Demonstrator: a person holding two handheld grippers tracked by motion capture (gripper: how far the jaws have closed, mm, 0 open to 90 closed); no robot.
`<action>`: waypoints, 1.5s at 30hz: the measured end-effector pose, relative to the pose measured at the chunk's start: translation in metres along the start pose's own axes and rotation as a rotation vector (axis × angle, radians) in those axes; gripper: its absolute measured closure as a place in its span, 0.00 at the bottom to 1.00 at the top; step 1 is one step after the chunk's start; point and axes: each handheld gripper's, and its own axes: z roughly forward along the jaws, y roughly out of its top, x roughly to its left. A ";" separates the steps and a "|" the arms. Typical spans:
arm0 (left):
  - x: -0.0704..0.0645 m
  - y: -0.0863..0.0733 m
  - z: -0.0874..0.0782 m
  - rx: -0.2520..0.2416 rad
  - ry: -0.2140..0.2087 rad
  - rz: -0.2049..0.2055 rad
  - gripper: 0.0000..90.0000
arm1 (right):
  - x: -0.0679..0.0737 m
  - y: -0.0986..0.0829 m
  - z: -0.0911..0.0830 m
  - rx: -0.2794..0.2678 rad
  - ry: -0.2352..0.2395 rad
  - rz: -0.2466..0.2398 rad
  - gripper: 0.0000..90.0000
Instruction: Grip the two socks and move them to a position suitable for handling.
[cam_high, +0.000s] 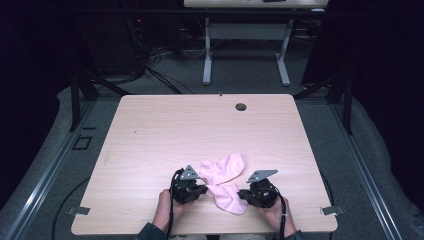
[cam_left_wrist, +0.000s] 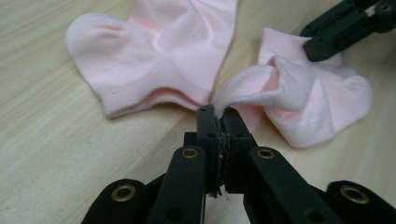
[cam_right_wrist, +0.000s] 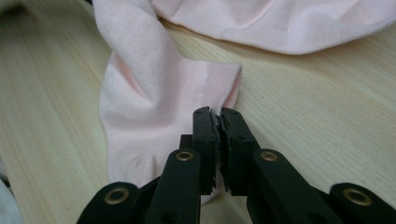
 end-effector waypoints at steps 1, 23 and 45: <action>-0.002 0.000 -0.005 0.009 -0.008 -0.012 0.98 | 0.000 -0.001 -0.002 -0.012 0.002 0.010 0.95; 0.011 -0.005 -0.029 0.086 -0.047 -0.196 0.55 | -0.013 0.004 -0.011 -0.018 -0.094 0.142 0.80; 0.009 -0.001 -0.007 0.107 0.020 -0.214 0.98 | -0.001 -0.006 -0.006 -0.008 -0.090 0.108 0.93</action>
